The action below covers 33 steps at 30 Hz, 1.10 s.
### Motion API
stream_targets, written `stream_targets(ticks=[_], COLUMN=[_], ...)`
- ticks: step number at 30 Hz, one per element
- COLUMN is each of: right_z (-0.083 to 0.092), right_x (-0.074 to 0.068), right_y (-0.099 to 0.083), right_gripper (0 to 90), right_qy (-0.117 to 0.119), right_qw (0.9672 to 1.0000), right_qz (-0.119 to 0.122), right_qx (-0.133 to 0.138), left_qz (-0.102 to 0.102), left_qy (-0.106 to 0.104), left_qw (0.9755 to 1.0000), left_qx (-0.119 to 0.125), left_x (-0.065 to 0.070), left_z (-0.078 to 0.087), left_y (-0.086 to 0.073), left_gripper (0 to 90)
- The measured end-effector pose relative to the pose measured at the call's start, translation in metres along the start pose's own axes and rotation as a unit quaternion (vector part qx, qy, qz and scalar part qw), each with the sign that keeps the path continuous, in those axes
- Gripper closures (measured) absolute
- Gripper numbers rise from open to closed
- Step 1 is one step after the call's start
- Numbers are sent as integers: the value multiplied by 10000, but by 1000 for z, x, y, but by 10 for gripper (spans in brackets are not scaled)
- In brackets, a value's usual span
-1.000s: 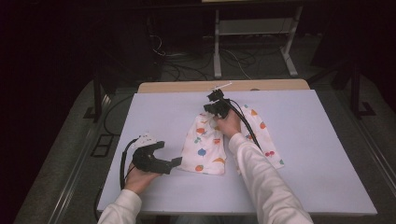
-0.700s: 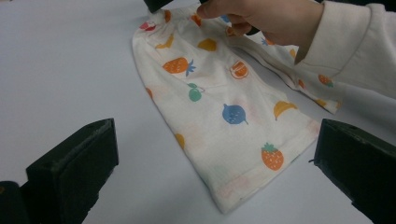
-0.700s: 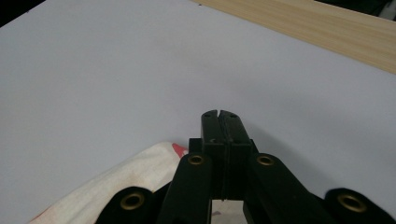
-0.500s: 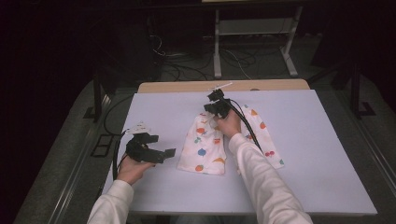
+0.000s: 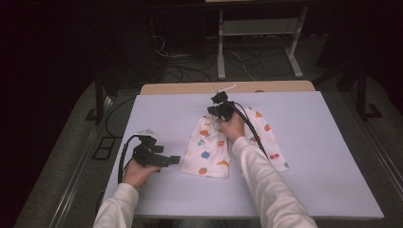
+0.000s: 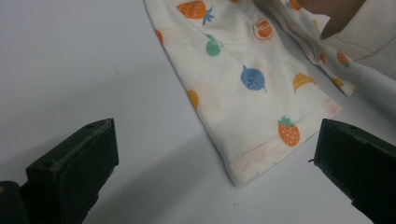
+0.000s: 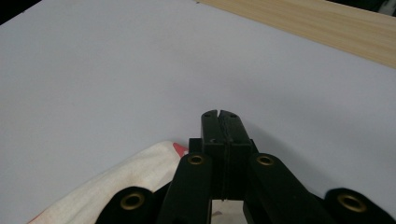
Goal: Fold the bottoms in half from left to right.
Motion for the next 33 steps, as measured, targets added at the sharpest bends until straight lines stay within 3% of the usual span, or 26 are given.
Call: stream_targets(ticks=[7, 13, 15, 19, 33], right_z=[0, 0, 1, 1, 1], right_x=[1, 1, 1, 1, 2], right_y=[0, 0, 0, -1, -3], right_gripper=[887, 887, 886, 886, 886], right_qy=[79, 66, 73, 83, 94], right_qw=[9999, 9999, 9999, 9999, 9999], right_qz=[-62, -73, -63, -90, -77], right_qx=[49, 52, 71, 76, 108], left_qz=[189, 150, 136, 161, 268], left_qy=[-186, -301, -408, -537, -544], left_qw=[9994, 9991, 9986, 9976, 9971], left_qx=[-202, -275, -295, -397, -453], left_x=[0, 5, 8, 9, 1], left_z=[-7, -10, -11, -14, -17], left_y=[-6, -8, -8, -9, -19], left_gripper=[5, 51, 131, 205, 484])
Point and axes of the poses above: each handheld gripper's, and its own axes: z roughly backward along the jaws, y roughly out of its top, x roughly to its right, the point moved 4 cm from there along -z, roughly forward along the jaws, and after that the axes turned 9 degrees about -y, right-handed, at the moved point
